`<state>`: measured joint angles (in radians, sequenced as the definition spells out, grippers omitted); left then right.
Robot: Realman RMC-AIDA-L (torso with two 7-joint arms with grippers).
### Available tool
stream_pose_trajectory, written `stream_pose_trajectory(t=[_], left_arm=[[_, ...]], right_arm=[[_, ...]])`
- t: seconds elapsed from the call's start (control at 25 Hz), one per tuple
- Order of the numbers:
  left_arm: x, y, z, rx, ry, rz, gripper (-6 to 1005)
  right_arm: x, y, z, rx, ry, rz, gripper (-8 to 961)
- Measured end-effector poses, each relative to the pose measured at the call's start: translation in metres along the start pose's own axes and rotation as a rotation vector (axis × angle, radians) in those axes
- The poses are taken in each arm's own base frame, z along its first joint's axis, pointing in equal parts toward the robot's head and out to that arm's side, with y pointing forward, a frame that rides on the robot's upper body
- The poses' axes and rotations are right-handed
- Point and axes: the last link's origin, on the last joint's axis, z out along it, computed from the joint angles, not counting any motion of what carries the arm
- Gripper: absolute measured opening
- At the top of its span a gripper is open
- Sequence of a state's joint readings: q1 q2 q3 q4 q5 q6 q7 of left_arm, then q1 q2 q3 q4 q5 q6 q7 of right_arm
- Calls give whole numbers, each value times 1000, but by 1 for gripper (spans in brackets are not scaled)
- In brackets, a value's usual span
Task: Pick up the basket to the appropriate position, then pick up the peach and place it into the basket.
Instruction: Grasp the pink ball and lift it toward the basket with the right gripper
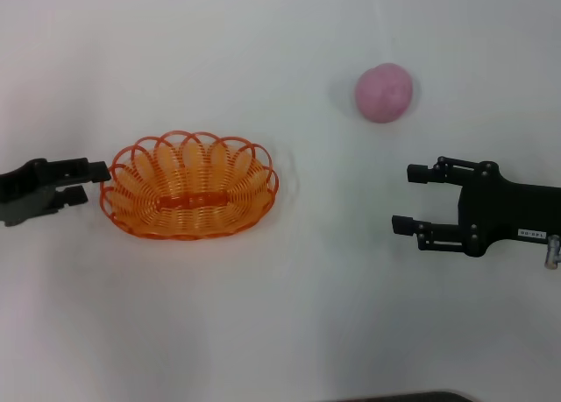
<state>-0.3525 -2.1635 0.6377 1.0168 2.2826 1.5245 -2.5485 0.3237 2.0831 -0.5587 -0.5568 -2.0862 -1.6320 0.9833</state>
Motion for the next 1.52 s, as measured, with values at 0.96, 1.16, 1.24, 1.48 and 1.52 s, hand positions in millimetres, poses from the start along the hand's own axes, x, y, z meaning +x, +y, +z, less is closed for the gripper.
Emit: stream_pose_trajectory(t=[0.96, 1.16, 1.24, 1.48, 1.52], left_arm=[[-28, 10, -15, -272, 296, 1033, 674], [-45, 5, -21, -288, 335, 1145, 673], [-50, 1, -22, -286, 312, 1144, 673], [-64, -8, -19, -275, 211, 1143, 672], [-66, -11, -18, -265, 198, 1139, 673]], right_arm=[[-3, -5, 4, 10, -5, -5, 815], [-4, -6, 4, 19, -7, -4, 815], [-4, -6, 4, 21, -8, -4, 816], [-3, -6, 4, 21, -8, -3, 816], [-3, -6, 4, 22, -7, -2, 816]])
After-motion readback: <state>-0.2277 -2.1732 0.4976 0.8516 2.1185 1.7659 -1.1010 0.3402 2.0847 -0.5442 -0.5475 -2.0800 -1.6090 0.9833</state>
